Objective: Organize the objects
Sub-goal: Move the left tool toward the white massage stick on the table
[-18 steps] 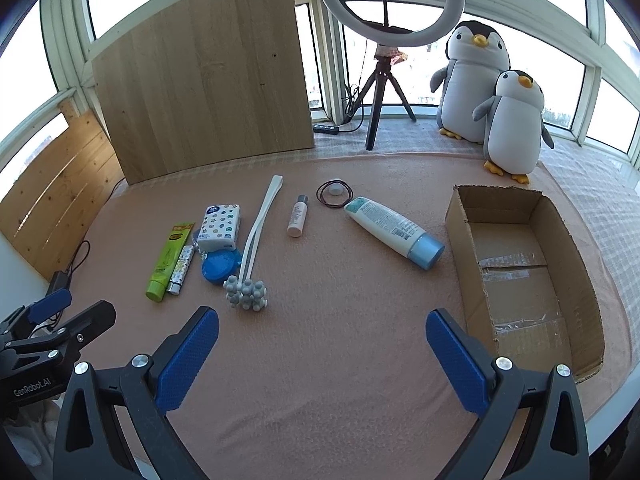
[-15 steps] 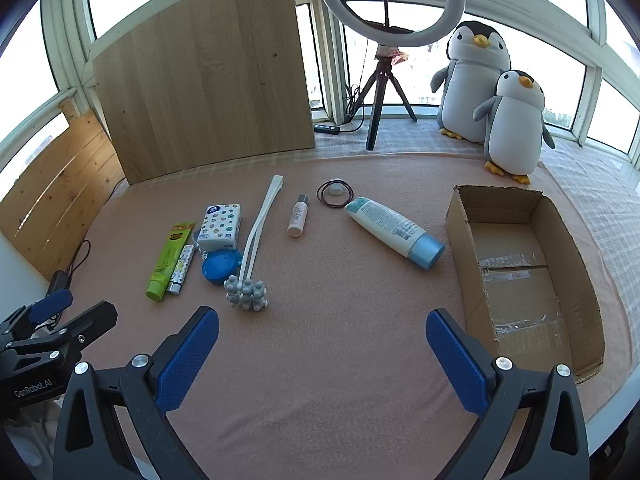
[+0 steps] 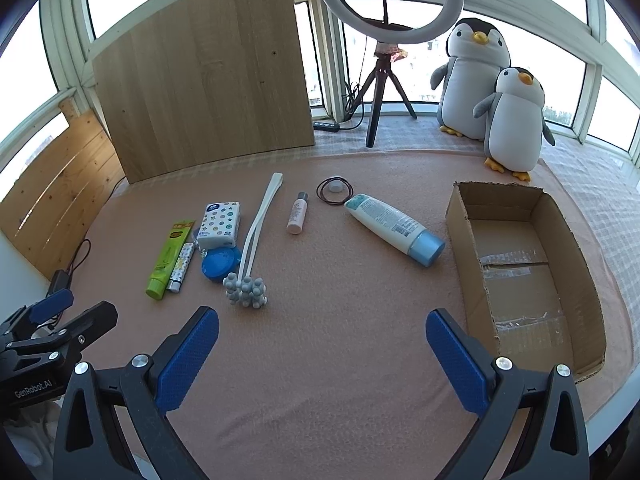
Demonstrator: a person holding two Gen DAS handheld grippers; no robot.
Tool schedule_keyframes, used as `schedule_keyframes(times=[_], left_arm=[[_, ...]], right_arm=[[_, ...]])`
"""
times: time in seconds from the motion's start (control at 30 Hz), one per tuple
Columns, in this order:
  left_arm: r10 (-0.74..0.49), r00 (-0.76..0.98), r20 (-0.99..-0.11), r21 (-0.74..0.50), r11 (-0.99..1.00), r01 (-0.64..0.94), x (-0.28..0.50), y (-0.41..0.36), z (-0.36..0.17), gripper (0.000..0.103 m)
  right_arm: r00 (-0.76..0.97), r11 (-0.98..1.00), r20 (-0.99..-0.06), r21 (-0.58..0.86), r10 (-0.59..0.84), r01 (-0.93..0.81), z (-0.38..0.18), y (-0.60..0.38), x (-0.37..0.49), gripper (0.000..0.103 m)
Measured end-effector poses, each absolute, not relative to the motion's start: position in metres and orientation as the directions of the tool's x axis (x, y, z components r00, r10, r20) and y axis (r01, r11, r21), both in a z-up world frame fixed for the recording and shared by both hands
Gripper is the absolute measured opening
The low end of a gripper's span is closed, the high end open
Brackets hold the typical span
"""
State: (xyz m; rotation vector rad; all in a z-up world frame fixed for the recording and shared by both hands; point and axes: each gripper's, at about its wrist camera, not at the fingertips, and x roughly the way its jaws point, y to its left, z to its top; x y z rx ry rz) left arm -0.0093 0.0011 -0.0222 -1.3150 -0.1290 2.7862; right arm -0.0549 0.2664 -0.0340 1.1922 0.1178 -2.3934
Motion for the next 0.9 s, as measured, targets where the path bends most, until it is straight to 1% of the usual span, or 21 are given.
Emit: schedule_keyframes(times=[0.9], left_arm=[[0.093, -0.63, -0.771, -0.105, -0.994, -0.018, -0.0108, 0.0018, -0.0218, 0.103]], right_arm=[[-0.505, -0.883, -0.779, 0.129, -0.372, 0.452, -0.0372, 0.2648, -0.057, 0.102]])
